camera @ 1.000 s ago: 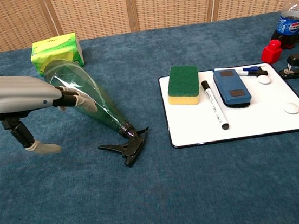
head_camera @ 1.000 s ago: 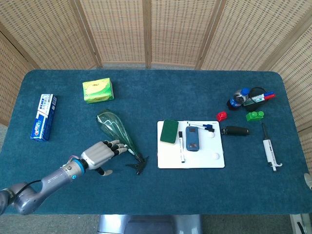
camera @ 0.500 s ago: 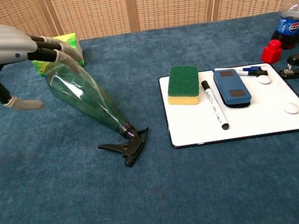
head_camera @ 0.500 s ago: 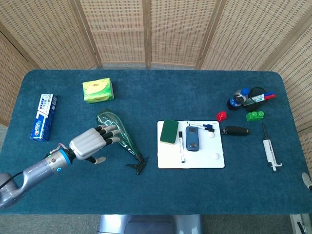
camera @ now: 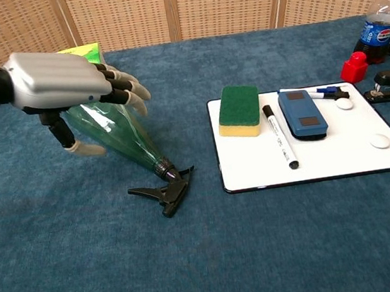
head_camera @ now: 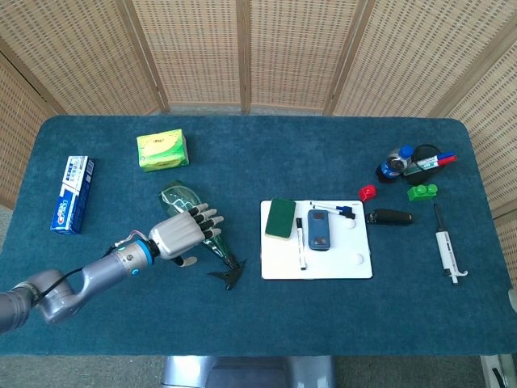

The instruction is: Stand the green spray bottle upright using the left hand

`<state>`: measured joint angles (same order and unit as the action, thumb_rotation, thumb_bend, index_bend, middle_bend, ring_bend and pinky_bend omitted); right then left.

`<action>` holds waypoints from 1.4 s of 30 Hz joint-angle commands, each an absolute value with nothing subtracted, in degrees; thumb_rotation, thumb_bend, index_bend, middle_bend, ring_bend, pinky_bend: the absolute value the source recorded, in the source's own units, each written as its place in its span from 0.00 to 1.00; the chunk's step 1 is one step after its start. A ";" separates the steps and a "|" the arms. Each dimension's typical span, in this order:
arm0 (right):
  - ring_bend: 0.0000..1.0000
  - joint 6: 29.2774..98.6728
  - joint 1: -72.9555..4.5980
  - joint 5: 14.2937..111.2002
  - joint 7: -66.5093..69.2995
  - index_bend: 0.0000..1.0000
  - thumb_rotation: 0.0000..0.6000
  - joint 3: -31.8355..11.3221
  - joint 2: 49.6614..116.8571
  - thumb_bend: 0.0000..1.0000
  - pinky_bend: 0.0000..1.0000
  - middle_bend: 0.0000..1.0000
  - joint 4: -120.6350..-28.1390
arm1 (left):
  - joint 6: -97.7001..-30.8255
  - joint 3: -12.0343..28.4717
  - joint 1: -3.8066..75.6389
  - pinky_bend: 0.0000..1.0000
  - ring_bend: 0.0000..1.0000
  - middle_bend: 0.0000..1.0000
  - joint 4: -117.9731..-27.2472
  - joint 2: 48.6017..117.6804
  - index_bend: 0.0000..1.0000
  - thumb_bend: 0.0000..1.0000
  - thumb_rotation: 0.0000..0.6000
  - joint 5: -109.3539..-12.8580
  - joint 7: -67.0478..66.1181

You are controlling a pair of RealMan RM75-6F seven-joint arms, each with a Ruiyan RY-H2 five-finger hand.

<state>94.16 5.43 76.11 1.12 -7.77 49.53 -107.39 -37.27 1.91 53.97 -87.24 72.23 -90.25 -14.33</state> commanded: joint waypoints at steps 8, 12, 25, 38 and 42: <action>0.01 94.64 5.95 75.98 1.77 0.25 1.00 -7.85 49.48 0.31 0.06 0.30 -107.11 | -35.24 2.32 55.82 0.09 0.00 0.01 -84.56 77.00 0.17 0.37 0.64 -86.20 -21.64; 0.01 94.95 6.33 75.96 2.10 0.24 1.00 -7.80 49.45 0.31 0.06 0.30 -107.04 | -34.36 2.09 56.52 0.09 0.00 0.01 -83.16 78.89 0.17 0.37 0.63 -84.89 -23.88; 0.01 95.65 7.38 75.66 3.11 0.24 1.00 -7.71 49.26 0.31 0.06 0.30 -106.62 | -33.54 1.39 57.51 0.09 0.00 0.01 -79.29 83.46 0.17 0.37 0.63 -81.50 -26.50; 0.01 95.87 7.88 75.29 3.88 0.24 1.00 -7.94 49.25 0.31 0.06 0.30 -106.30 | -36.05 0.80 57.66 0.25 0.12 0.18 -77.15 86.35 0.30 0.37 0.86 -81.78 -26.79; 0.01 95.98 7.92 75.27 4.00 0.24 1.00 -8.09 49.22 0.31 0.06 0.30 -106.27 | -36.78 0.50 57.56 0.32 0.29 0.33 -76.46 86.98 0.41 0.37 1.00 -82.26 -26.47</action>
